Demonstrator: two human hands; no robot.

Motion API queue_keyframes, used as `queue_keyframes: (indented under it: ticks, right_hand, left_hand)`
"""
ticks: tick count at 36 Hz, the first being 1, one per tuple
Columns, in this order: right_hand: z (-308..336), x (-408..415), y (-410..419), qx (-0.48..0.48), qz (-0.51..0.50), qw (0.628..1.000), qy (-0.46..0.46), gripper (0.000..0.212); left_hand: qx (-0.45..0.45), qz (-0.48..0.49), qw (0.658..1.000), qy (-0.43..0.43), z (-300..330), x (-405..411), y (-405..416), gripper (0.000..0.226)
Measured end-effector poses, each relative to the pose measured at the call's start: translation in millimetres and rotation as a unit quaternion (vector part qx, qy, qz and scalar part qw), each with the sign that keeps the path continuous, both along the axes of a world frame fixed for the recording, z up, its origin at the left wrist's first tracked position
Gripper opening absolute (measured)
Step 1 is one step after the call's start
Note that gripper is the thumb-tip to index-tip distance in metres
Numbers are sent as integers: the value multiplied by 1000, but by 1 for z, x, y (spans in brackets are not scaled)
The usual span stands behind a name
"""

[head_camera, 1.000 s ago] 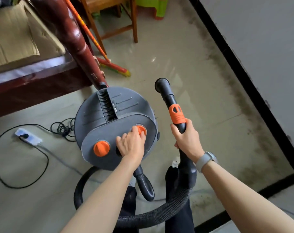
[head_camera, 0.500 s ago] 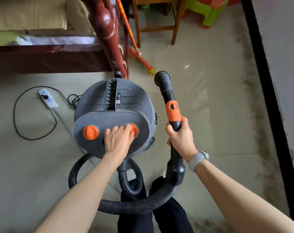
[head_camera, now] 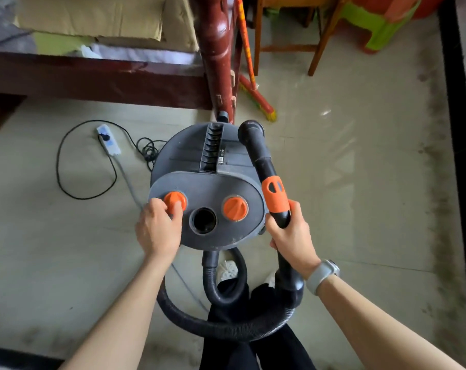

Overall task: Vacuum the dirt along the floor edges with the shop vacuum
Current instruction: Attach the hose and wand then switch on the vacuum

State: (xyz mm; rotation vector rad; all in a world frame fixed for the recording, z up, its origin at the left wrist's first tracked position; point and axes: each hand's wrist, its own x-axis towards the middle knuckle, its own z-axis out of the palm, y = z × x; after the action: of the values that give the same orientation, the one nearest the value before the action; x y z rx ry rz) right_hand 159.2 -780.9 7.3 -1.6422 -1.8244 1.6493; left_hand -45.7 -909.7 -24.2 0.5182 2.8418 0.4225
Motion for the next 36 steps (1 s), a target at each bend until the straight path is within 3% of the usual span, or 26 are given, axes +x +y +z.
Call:
queue_keyframes:
  ticks: [2,8,15,19,24,27,28,30,34,36]
  right_hand:
    - [0,-4,-1,-7,-9,1000,1,17]
    - [-2,-14,-7,-15,-28,1000,1,18]
    - [-4,-20,-12,-10,-28,999,-14,18]
    - [-4,-16,-12,-10,-28,999,-16,17]
    - [3,-6,-9,-10,-74,997,-3,19]
    - [7,4,-4,-24,-109,994,-7,19]
    - [8,8,-2,-31,-122,992,-7,18]
    - [10,18,3,-54,-153,987,-1,17]
    - [16,44,17,-97,-235,967,29,18]
    - [20,59,27,-105,-274,955,45,17]
  left_hand:
    - [-32,-3,999,-18,-1,-12,-4,32]
    - [-186,-174,967,7,-4,-19,1,34]
    - [-209,-228,949,55,-6,-22,-1,23]
    - [-199,-280,931,121,-11,-28,-6,19]
    - [-130,-191,970,78,1,-8,-5,34]
    - [-42,-236,968,67,9,25,-8,42]
    - [5,-274,961,45,11,38,-11,42]
    - [55,-342,935,-83,20,68,-13,42]
    - [-50,-373,836,-399,27,125,-17,53]
    - [-53,-366,781,-503,28,151,-14,58]
